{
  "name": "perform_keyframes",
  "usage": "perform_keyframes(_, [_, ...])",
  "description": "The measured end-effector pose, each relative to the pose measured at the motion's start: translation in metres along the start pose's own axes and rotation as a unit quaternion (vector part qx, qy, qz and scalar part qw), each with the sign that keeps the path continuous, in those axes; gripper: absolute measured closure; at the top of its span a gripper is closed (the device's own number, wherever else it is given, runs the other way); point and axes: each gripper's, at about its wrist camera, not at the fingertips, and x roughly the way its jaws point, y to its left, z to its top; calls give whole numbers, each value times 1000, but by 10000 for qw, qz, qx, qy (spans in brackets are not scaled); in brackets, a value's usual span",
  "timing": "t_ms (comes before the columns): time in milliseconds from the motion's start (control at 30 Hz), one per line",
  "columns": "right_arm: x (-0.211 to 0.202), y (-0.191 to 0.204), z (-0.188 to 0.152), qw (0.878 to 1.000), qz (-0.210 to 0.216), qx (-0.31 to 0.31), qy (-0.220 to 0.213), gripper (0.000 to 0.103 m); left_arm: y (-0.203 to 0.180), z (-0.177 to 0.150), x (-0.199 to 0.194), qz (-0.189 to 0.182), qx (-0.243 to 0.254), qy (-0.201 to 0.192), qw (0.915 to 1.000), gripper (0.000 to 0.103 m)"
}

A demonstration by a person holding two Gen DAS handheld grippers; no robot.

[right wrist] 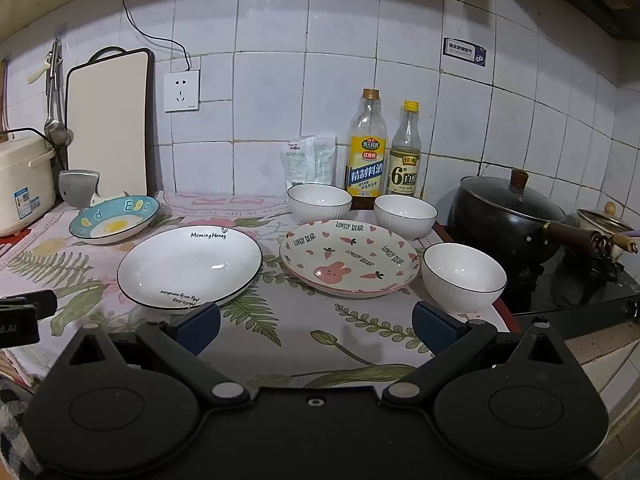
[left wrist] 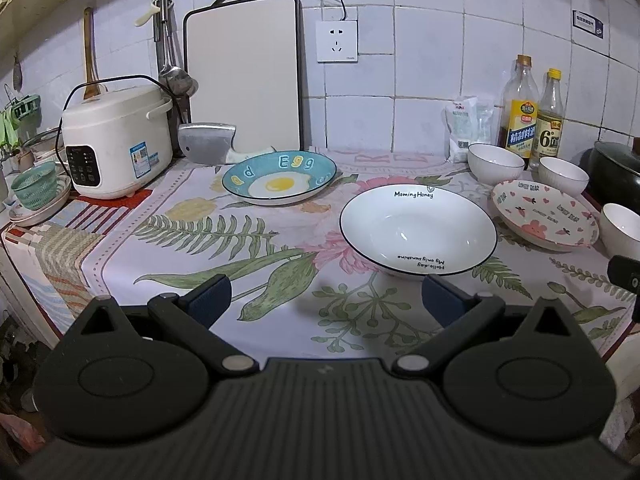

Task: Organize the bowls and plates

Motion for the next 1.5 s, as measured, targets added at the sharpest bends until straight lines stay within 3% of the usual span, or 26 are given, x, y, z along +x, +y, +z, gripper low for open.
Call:
perform_keyframes(867, [-4,-9,0,9993,-233,-157,-263,0,1,-6,-2,-162,13,-67,9998,0])
perform_keyframes(1500, [-23,-2,-8,9970,174,-386,-647,0,-4,-18,-5,-327,183,-401,9985,0])
